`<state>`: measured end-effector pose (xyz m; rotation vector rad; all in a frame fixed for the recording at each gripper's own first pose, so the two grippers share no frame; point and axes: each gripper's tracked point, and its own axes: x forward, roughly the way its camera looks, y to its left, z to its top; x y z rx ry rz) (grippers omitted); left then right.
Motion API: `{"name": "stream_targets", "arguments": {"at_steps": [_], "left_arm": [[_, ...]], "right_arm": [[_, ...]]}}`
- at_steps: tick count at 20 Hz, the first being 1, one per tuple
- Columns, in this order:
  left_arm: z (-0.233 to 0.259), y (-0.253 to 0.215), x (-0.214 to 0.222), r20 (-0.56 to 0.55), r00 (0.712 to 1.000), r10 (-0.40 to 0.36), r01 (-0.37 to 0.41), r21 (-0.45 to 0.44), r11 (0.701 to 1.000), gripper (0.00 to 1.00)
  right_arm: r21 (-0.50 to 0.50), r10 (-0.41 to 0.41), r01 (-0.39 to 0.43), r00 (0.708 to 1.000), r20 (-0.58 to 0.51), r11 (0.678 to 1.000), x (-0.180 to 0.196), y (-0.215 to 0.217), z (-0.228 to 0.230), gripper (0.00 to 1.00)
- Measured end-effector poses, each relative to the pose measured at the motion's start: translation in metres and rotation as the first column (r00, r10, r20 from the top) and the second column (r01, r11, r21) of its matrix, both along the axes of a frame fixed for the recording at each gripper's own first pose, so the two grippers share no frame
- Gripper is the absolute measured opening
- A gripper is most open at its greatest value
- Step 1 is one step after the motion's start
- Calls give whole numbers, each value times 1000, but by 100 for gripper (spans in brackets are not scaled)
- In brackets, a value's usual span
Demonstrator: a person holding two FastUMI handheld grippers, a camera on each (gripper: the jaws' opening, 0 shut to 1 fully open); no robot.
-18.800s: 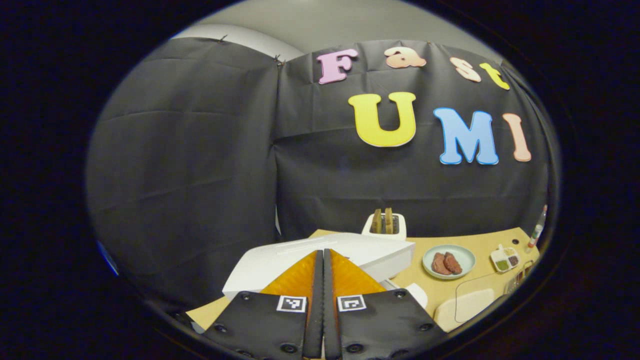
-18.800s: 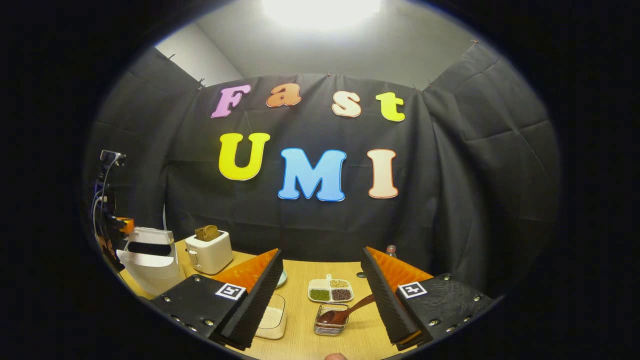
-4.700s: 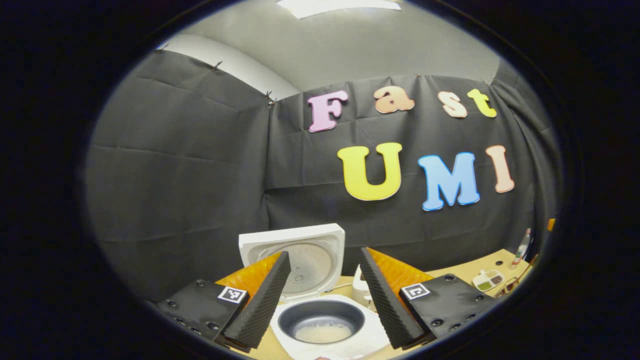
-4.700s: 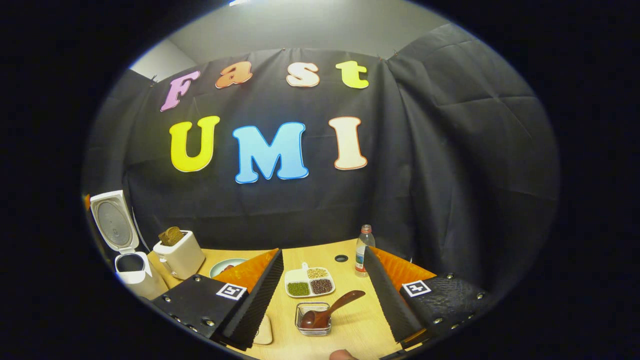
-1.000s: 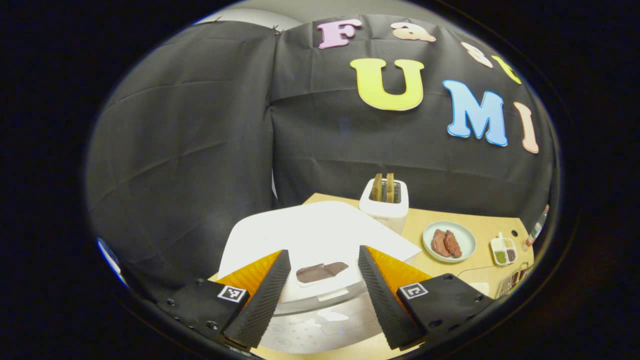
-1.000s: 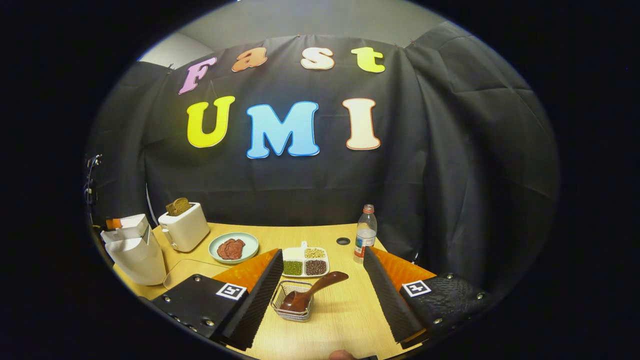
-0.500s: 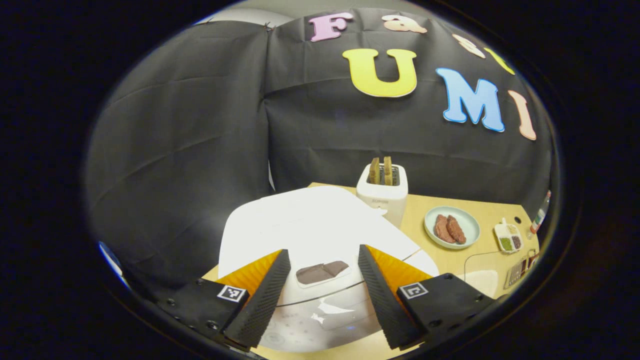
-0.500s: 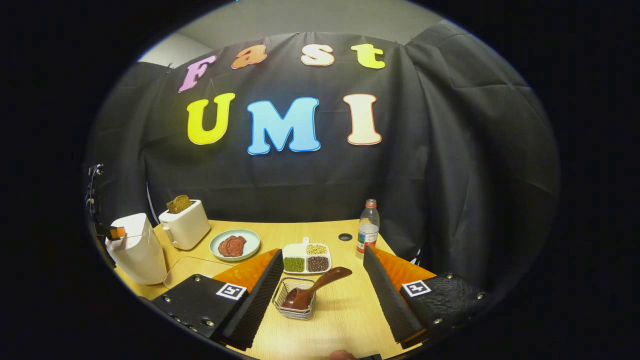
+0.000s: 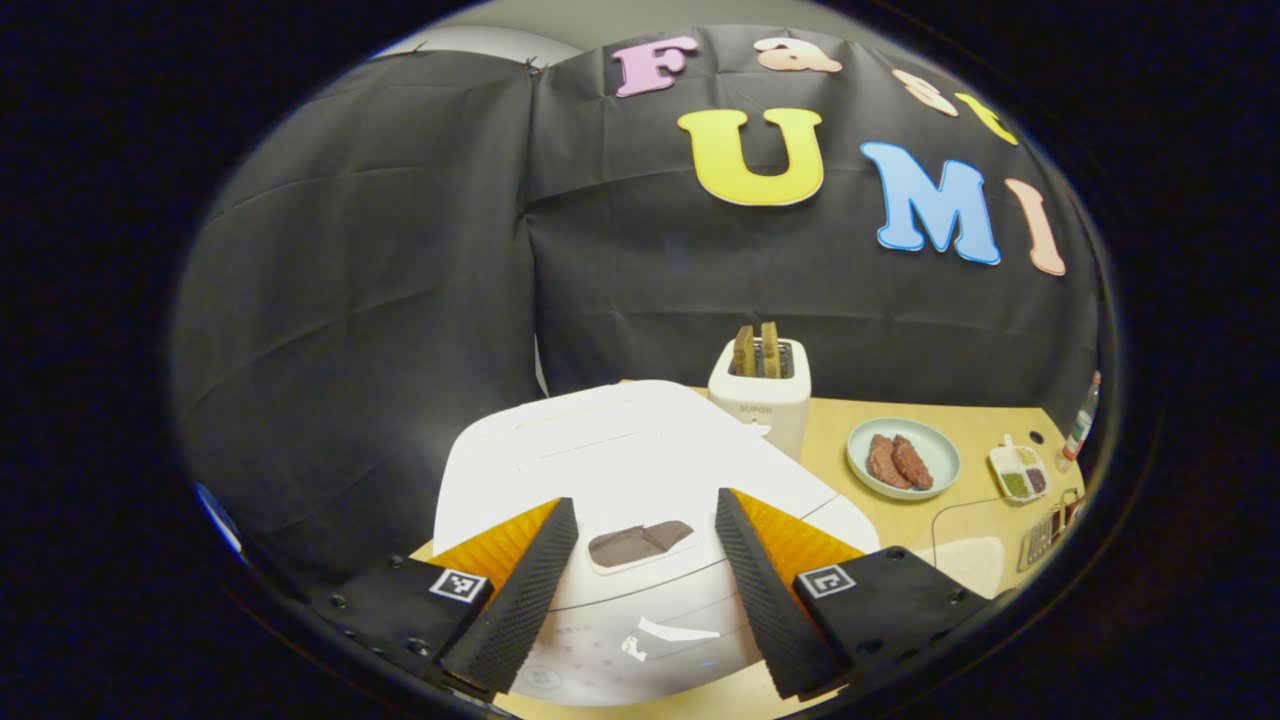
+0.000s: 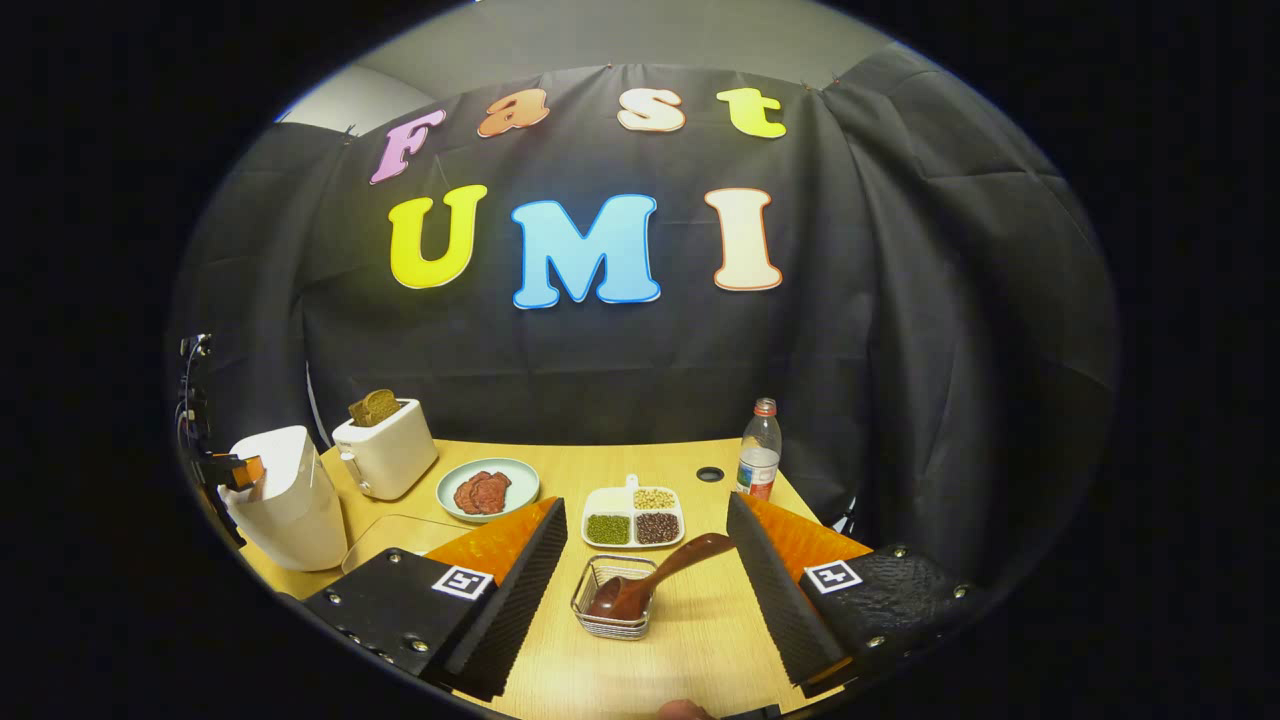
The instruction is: Close the left gripper, press the button to open the rice cooker; take a wooden spoon from the chopstick holder with the right hand, scoop a spoonful of rice and pour it into the rice cooker, then put the wooden spoon back into the chopstick holder.
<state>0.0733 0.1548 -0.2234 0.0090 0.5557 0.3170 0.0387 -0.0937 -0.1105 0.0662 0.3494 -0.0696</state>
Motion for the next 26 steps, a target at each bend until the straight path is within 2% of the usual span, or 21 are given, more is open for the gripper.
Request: {"name": "stream_targets", "arguments": {"at_steps": [3, 6, 7, 11, 12, 14, 15, 19, 20, 21, 23, 24, 25, 26], "left_arm": [[6, 0, 0, 1, 1000, -23, 23, 30, 999, 96], [49, -13, 7, 98, 992, -77, 71, 64, 995, 93], [65, -18, 7, 135, 987, -92, 83, 74, 994, 97], [122, -43, -6, 260, 956, -138, 125, 66, 990, 97], [133, -50, -10, 284, 947, -150, 137, 65, 988, 92], [153, -65, -20, 327, 927, -182, 169, 68, 983, 93], [162, -72, -26, 345, 918, -195, 182, 70, 981, 96], [185, -101, -48, 440, 875, -200, 208, 31, 978, 96], [193, -106, -52, 469, 858, -207, 216, 34, 976, 100], [198, -112, -55, 483, 848, -219, 229, 38, 973, 96], [204, -120, -65, 487, 841, -237, 243, 52, 969, 96], [206, -122, -65, 482, 843, -238, 242, 55, 969, 92], [208, -124, -66, 479, 846, -235, 241, 50, 969, 96], [210, -126, -69, 482, 846, -228, 241, 36, 970, 96]], "right_arm": [[-13, 19, -19, 999, 29, 1000, 3, 10, 15, 98], [-12, 36, -36, 998, 58, 999, 4, 23, 29, 98], [-11, 40, -40, 997, 68, 999, 4, 27, 34, 98], [-17, 59, -57, 991, 119, 998, 1, 45, 57, 97], [-18, 61, -59, 989, 137, 998, -1, 50, 64, 97], [-20, 67, -64, 983, 174, 998, -3, 60, 77, 97], [-22, 67, -63, 979, 192, 998, -4, 64, 82, 97], [-40, 78, -70, 964, 254, 997, -10, 84, 97, 98], [-61, 85, -71, 961, 264, 996, -10, 87, 98, 98], [-78, 90, -71, 960, 267, 994, -11, 90, 97, 98], [-84, 95, -75, 957, 274, 994, -14, 97, 97, 98], [-72, 90, -72, 955, 282, 995, -15, 100, 99, 98], [-59, 84, -70, 952, 293, 996, -10, 97, 94, 98], [-47, 76, -64, 950, 304, 997, -11, 100, 96, 98]]}}
